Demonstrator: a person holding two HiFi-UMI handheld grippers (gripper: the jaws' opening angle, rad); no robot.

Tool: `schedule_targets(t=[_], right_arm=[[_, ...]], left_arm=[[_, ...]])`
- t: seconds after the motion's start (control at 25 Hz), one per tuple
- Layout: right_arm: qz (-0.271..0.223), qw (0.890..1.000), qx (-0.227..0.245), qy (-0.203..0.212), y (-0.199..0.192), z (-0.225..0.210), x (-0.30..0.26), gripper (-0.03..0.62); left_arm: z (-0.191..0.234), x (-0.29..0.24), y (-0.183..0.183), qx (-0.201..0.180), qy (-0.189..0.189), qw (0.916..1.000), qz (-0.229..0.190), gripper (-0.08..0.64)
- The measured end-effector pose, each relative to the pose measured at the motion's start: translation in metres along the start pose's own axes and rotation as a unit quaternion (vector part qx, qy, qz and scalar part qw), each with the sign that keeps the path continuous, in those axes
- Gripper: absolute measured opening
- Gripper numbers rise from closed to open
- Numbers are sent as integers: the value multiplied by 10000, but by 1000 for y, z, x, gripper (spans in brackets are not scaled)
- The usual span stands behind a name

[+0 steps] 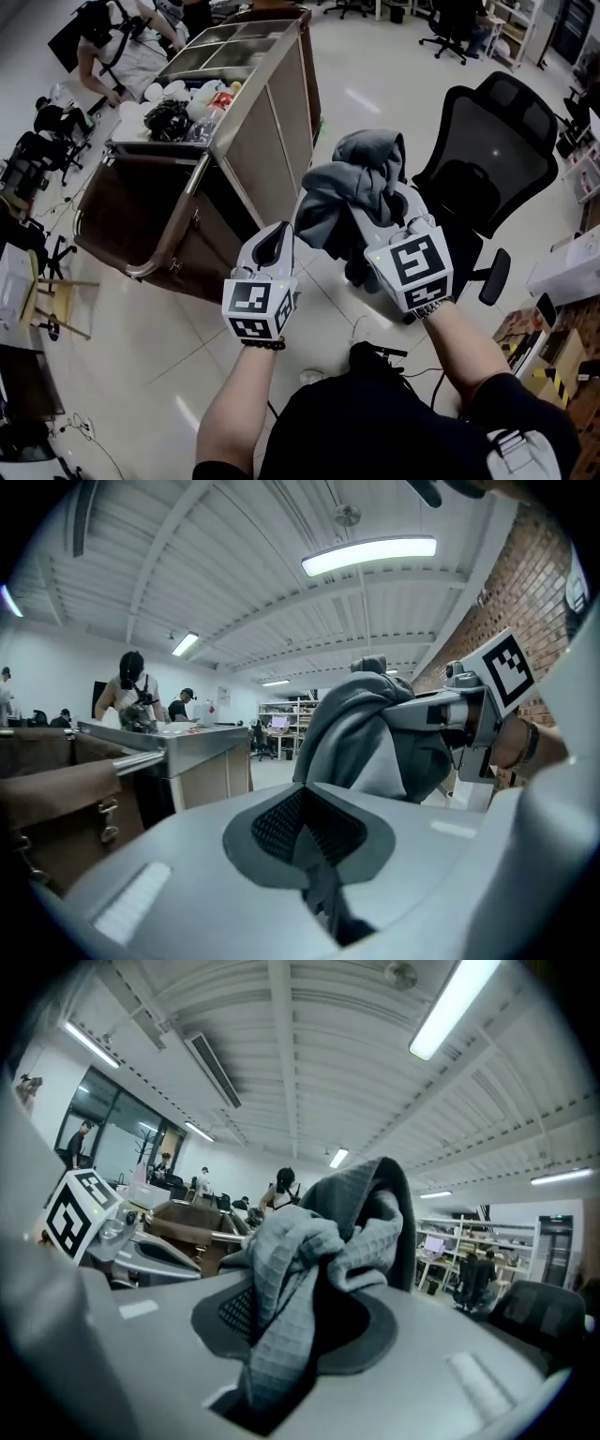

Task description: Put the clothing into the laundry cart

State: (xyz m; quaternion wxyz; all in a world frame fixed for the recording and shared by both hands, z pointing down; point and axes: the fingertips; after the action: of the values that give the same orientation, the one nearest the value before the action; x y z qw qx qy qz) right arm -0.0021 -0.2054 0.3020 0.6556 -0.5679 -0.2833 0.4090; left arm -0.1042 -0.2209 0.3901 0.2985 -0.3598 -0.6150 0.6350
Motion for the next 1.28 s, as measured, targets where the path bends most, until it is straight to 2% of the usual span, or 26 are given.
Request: schedule_targets(t=[0.32, 0.6, 0.84, 0.96, 1.12, 1.28], right_arm=[[-595, 9958, 322, 624, 94, 100, -18, 126], [-903, 9884, 472, 1125, 144, 178, -35, 126], [-1128, 9826, 650, 1326, 194, 228, -48, 126], [-1271, 9796, 729, 1378, 199, 229, -39, 126], [-1418, 9761, 742, 1468, 182, 195, -30, 126], [-1421, 9749, 840, 1495, 209, 213, -50, 126]], left_arm=[[68, 106, 31, 10, 783, 9967, -199, 3], [114, 185, 43, -13, 1366, 9902, -303, 2], [143, 244, 59, -66, 1706, 9844, -430, 3], [130, 254, 55, -148, 1829, 9818, -491, 3], [98, 229, 45, -322, 1993, 9781, -504, 3], [122, 247, 64, -335, 2084, 9759, -547, 2]])
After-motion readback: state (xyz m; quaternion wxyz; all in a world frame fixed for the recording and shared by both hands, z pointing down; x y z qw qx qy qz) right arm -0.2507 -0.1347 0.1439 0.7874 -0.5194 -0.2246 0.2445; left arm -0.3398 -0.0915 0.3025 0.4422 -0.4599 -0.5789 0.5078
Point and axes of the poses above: the fingertips, and each gripper's own axes: x backward along the fingers, z to its left, y out of its top, and after that the axes turned 8 degrees about y, right-handed
